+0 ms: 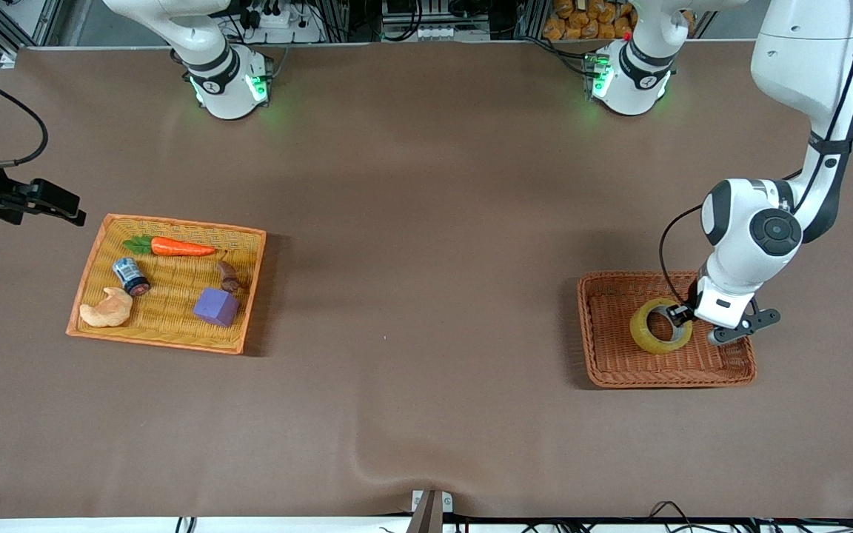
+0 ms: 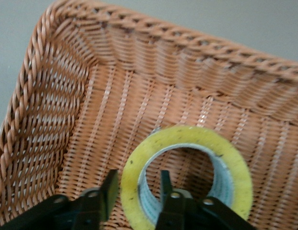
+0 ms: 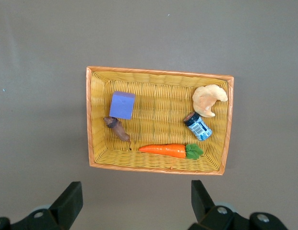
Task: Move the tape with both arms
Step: 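Open the left gripper to release the tape and lift away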
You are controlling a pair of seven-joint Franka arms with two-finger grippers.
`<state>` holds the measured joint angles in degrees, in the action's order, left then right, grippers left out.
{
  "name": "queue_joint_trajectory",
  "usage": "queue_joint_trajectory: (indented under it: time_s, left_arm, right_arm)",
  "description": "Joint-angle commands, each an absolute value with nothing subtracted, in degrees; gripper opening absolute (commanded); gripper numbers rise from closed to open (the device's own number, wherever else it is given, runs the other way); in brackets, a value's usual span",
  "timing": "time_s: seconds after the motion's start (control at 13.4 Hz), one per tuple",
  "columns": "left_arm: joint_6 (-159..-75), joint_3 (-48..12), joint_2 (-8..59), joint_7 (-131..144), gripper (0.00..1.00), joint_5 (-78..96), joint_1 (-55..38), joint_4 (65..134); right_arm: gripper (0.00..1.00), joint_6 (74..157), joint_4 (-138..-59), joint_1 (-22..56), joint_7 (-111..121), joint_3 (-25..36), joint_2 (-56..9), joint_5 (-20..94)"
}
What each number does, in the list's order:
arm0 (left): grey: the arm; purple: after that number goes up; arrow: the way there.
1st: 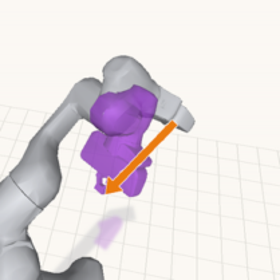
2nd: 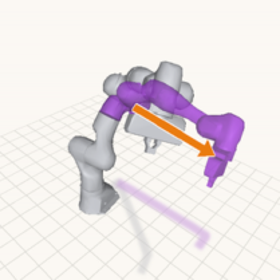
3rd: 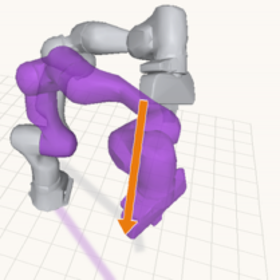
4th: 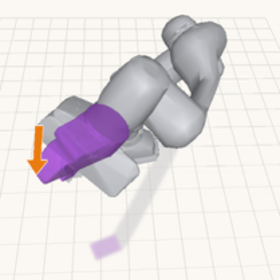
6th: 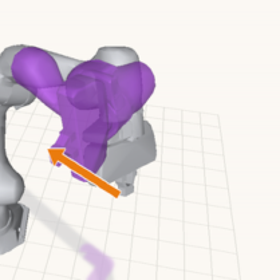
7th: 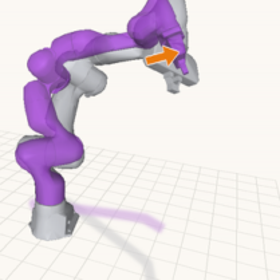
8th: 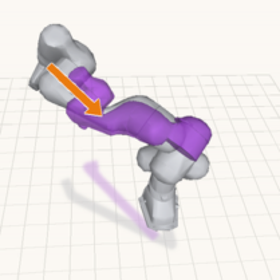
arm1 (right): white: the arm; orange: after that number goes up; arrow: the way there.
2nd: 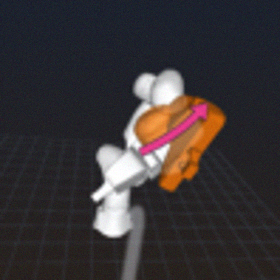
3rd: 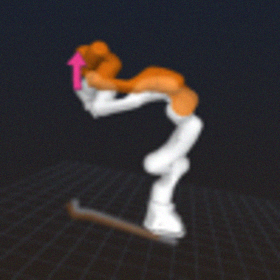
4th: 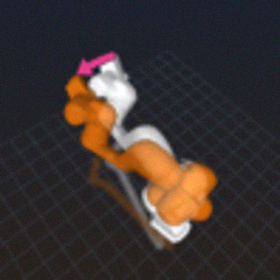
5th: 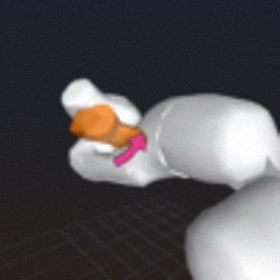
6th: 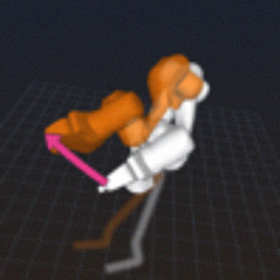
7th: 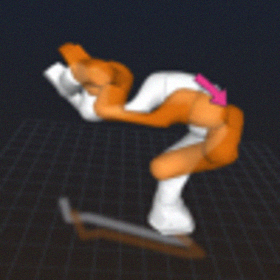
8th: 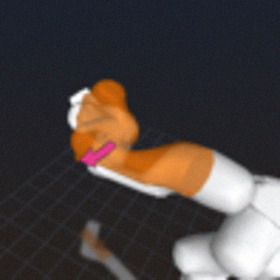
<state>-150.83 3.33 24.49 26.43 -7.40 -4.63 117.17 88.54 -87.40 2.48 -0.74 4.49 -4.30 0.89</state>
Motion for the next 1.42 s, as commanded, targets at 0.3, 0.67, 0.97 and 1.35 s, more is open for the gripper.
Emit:
queue_joint_trajectory:
  time_s: [0.3, 0.67, 0.97, 1.35]
  left_arm:
    - [-142.1, 1.2, 12.9, 13.6, 1.00, -6.9, -4.3, 116.6]
    - [-123.6, 0.0, 3.0, 4.0, 1.00, -6.5, -4.5, 114.7]
    - [-106.3, -1.9, -1.0, 4.0, 1.00, -4.8, -4.4, 107.1]
    - [-92.0, -1.8, -1.6, 2.7, 1.00, -3.5, -4.2, 95.6]
  right_arm:
    - [1.00, 87.5, -86.6, 0.4, -0.3, 3.9, -4.0, 1.8]
    - [1.00, 87.0, -86.4, 0.6, -0.7, 3.7, -4.0, 1.8]
    - [1.00, 86.6, -86.3, 0.4, -1.1, 3.7, -4.0, 1.8]
    - [1.00, 86.4, -86.3, 0.2, -0.3, 3.7, -4.2, 1.8]
